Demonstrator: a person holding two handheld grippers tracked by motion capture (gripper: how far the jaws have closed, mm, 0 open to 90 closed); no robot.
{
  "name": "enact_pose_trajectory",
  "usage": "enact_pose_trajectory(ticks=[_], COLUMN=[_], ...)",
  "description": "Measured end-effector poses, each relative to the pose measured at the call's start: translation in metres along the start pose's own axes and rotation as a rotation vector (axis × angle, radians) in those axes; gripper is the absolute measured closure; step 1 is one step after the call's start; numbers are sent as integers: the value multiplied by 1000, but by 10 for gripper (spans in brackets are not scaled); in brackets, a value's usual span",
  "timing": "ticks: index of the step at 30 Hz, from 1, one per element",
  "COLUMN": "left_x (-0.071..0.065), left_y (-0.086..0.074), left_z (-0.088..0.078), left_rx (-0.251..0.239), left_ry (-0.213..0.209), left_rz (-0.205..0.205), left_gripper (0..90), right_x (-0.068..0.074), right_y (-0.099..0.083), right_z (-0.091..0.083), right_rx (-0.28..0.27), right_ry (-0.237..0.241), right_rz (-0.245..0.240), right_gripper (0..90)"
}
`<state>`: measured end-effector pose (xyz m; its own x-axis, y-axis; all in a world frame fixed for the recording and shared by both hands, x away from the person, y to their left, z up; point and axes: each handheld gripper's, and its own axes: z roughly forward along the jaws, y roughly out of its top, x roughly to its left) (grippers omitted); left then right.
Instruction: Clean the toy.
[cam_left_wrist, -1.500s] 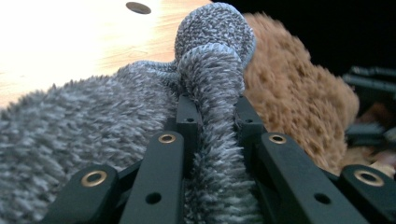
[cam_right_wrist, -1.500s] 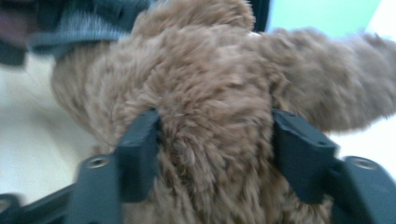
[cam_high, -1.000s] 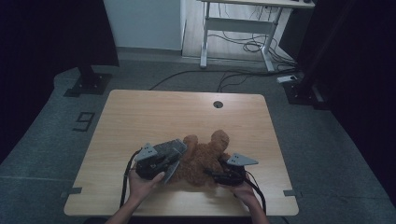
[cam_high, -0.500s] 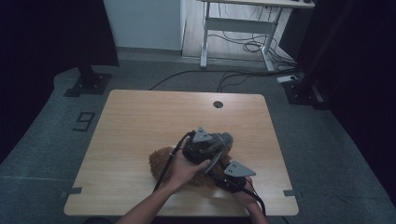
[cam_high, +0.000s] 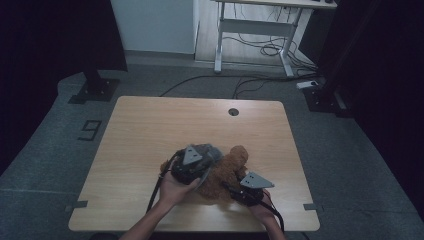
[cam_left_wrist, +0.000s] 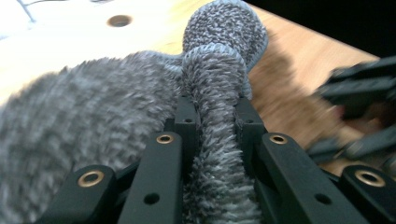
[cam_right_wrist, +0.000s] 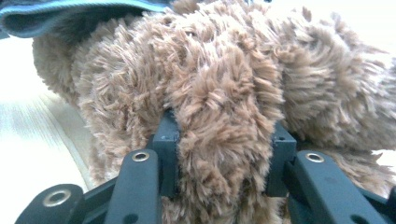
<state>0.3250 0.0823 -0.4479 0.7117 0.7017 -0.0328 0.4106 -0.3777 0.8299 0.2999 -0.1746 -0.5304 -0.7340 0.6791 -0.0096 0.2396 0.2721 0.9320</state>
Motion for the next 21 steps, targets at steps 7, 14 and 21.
enact_pose_trajectory(ticks=[7,14,21], left_x=[19,61,68], left_y=[-13,-49,-57], left_z=[-36,-52,-61], left_rx=[-78,-49,-78], left_ry=[45,110,144], left_rz=[-30,-144,-176], left_gripper=[766,768,768], right_x=[0,-1,-2], right_y=[0,0,-1], right_z=[0,0,-1], right_rx=[-1,-2,0], right_ry=[-6,1,0], right_rz=[2,2,1], right_gripper=[595,595,595])
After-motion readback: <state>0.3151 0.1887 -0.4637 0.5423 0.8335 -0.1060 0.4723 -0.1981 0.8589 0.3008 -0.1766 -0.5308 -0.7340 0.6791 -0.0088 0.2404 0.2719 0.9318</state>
